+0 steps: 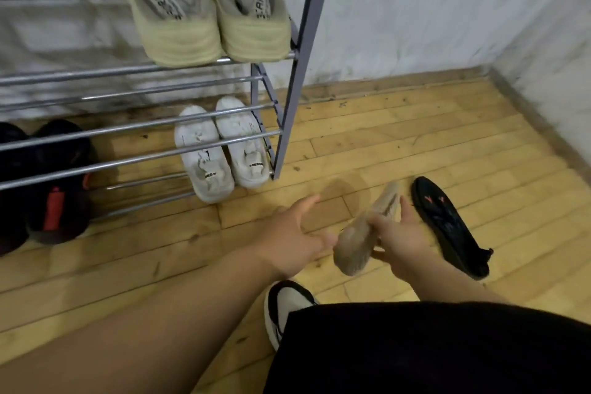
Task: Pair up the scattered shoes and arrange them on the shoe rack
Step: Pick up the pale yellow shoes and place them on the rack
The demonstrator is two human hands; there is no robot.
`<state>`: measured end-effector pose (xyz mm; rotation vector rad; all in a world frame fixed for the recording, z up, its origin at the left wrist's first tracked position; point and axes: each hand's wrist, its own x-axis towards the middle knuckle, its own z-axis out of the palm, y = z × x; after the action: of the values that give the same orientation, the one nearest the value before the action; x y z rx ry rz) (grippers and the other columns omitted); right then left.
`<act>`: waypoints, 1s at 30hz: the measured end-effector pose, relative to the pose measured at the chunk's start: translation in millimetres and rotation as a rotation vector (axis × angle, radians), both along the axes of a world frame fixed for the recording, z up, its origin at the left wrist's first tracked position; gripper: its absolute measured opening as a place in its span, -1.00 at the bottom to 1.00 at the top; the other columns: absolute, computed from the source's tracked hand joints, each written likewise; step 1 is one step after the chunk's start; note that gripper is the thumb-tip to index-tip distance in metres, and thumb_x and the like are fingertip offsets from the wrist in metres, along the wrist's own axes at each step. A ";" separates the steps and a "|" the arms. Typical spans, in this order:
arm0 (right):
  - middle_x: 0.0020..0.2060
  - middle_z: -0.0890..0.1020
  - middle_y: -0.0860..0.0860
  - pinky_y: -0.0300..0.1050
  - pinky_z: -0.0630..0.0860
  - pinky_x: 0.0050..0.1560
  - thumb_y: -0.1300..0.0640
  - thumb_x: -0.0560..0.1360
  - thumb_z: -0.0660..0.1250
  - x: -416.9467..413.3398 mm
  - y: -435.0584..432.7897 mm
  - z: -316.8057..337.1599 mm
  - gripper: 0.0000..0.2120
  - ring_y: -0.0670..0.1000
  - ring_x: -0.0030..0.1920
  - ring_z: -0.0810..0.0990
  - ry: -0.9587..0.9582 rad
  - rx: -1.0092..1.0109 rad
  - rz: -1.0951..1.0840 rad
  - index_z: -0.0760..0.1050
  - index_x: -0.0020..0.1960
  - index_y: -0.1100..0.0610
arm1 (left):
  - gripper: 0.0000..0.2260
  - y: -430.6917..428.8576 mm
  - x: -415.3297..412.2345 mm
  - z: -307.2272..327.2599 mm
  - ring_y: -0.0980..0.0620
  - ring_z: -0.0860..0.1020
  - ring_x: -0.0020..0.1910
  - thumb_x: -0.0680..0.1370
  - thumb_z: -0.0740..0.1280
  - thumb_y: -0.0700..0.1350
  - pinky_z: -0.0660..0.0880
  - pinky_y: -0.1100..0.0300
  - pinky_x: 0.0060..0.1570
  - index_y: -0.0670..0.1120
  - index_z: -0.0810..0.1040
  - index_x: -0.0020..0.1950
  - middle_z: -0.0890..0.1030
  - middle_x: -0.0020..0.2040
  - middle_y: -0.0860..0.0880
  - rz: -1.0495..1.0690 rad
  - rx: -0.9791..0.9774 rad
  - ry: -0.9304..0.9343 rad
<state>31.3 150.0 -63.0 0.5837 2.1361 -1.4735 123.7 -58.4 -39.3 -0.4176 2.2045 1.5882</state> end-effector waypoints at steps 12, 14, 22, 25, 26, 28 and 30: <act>0.26 0.64 0.04 0.25 0.66 0.05 0.24 0.71 0.11 38.0 -73.8 232.0 -0.35 0.12 0.12 0.72 0.423 -0.689 0.024 0.05 0.58 -0.37 | -0.51 -14.1 34.3 191.9 0.02 0.63 0.07 0.58 0.42 -0.24 0.59 0.06 0.09 0.32 0.50 0.32 0.64 0.18 0.04 0.178 0.361 0.283; 0.17 0.70 -0.01 0.25 0.66 0.07 0.25 0.70 0.12 56.4 -82.3 256.0 -0.37 0.08 0.10 0.73 0.494 -0.633 0.101 0.13 0.57 -0.36 | -0.41 -25.6 52.9 219.3 0.05 0.61 0.17 0.56 0.44 -0.26 0.61 0.06 0.17 0.25 0.43 0.46 0.60 0.29 0.08 0.194 0.233 0.378; 0.18 0.69 -0.11 0.03 0.67 -0.10 0.21 0.65 0.30 138.7 -163.3 335.1 -0.42 0.06 0.09 0.73 0.574 -0.735 0.511 0.28 0.55 -0.23 | -0.33 -116.1 175.3 315.6 0.12 0.69 0.12 0.49 0.51 -0.27 0.55 0.07 0.27 0.13 0.41 0.52 0.69 0.19 0.16 0.252 -0.164 0.597; 0.22 0.67 -0.08 0.08 0.69 -0.06 0.28 0.62 0.32 176.7 -208.2 355.7 -0.38 0.05 0.16 0.70 0.650 -0.783 0.636 0.26 0.54 -0.20 | -0.35 -146.3 227.0 334.5 0.21 0.67 0.12 0.51 0.48 -0.32 0.57 0.23 0.18 0.14 0.44 0.50 0.65 0.24 0.23 0.313 -0.240 0.663; 0.26 0.64 -0.07 0.08 0.70 -0.04 0.30 0.62 0.32 188.8 -224.6 361.7 -0.36 0.04 0.17 0.69 0.660 -0.792 0.688 0.25 0.54 -0.20 | -0.35 -157.1 243.6 336.2 0.24 0.66 0.12 0.50 0.48 -0.34 0.57 0.28 0.14 0.18 0.45 0.47 0.63 0.26 0.24 0.359 -0.253 0.683; 0.34 0.57 -0.08 0.03 0.70 -0.06 0.32 0.61 0.32 210.5 -257.0 369.4 -0.33 0.00 0.17 0.68 0.650 -0.794 0.810 0.24 0.55 -0.22 | -0.34 -179.7 276.8 334.6 0.23 0.66 0.13 0.49 0.47 -0.40 0.56 0.34 0.10 0.25 0.46 0.37 0.61 0.26 0.28 0.452 -0.264 0.704; 0.40 0.51 -0.12 0.05 0.69 -0.02 0.32 0.60 0.34 231.0 -290.9 371.4 -0.30 -0.02 0.20 0.67 0.641 -0.780 0.937 0.24 0.54 -0.28 | -0.31 -202.9 310.0 328.1 0.17 0.67 0.14 0.48 0.46 -0.43 0.57 0.27 0.11 0.28 0.47 0.35 0.65 0.21 0.29 0.528 -0.288 0.703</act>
<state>262.2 -140.9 308.4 -1.1301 1.5454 -1.7738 433.7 -261.3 288.8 -0.6385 3.0720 1.8869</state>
